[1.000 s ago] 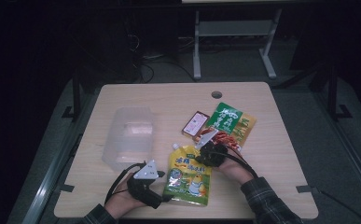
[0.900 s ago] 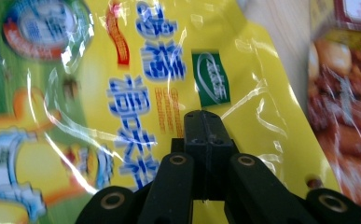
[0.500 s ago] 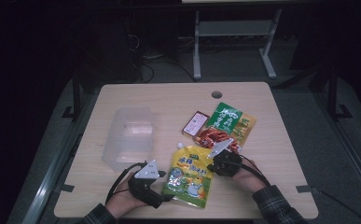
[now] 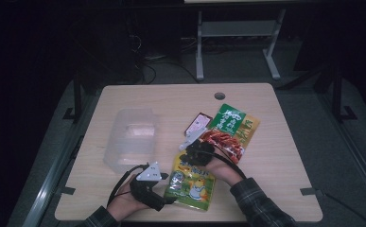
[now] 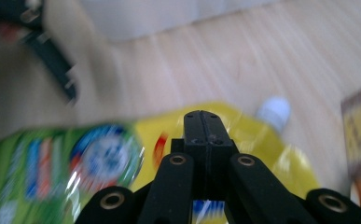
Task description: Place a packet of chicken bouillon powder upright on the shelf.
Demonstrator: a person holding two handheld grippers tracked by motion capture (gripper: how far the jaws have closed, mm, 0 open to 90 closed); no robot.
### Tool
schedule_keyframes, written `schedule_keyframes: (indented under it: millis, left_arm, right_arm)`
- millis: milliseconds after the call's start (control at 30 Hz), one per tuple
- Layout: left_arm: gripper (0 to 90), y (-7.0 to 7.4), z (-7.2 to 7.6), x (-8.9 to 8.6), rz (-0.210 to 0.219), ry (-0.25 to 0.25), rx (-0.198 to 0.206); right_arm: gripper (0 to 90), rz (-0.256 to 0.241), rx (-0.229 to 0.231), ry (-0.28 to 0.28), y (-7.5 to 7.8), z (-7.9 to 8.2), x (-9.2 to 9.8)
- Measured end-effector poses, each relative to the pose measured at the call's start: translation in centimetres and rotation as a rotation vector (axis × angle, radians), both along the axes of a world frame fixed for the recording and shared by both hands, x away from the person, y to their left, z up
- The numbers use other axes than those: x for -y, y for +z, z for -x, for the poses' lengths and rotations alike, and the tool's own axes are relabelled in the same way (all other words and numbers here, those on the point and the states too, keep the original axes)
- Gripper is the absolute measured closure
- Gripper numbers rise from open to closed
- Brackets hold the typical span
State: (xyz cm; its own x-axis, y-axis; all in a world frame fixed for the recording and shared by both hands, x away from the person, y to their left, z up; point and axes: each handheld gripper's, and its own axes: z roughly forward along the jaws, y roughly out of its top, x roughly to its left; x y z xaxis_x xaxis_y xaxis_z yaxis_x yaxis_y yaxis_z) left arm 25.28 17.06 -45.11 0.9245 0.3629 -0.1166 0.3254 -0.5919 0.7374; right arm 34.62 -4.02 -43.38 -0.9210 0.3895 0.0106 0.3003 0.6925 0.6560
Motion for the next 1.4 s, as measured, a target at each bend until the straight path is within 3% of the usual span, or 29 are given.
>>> schedule_keyframes:
  millis: [100, 233, 400, 533, 1033, 1167, 1400]
  left_arm:
    - [13.9, 0.0, 0.0, 0.0, 0.000, -0.001, 0.001]
    - [13.9, 0.0, 0.0, 0.0, 0.001, -0.001, 0.001]
    - [13.9, 0.1, 0.0, 0.0, 0.001, -0.002, 0.000]
    - [13.9, 0.1, 0.0, -0.1, 0.001, -0.003, 0.000]
    - [13.9, 0.0, -0.1, 0.3, 0.001, -0.002, 0.000]
    - [13.9, 0.4, -0.4, 0.8, 0.008, 0.017, 0.004]
    - [14.0, 1.2, -1.6, 2.5, 0.018, 0.047, 0.006]
  right_arm:
    - [89.9, -0.007, -0.016, -0.010, -0.3, -1.3, -1.7]
    - [89.9, 0.017, -0.001, -0.036, -0.9, -2.8, -3.0]
    - [89.9, 0.051, 0.001, -0.059, -1.4, -4.4, -3.5]
    - [89.9, 0.082, -0.006, -0.056, -1.7, -4.5, -3.1]
    - [89.9, 0.110, -0.022, -0.101, -2.2, -2.8, 1.4]
    - [89.4, 0.049, -0.020, -0.130, -0.9, -2.0, 2.9]
    - [66.1, -0.014, -0.019, -0.209, 0.7, 0.2, 6.4]
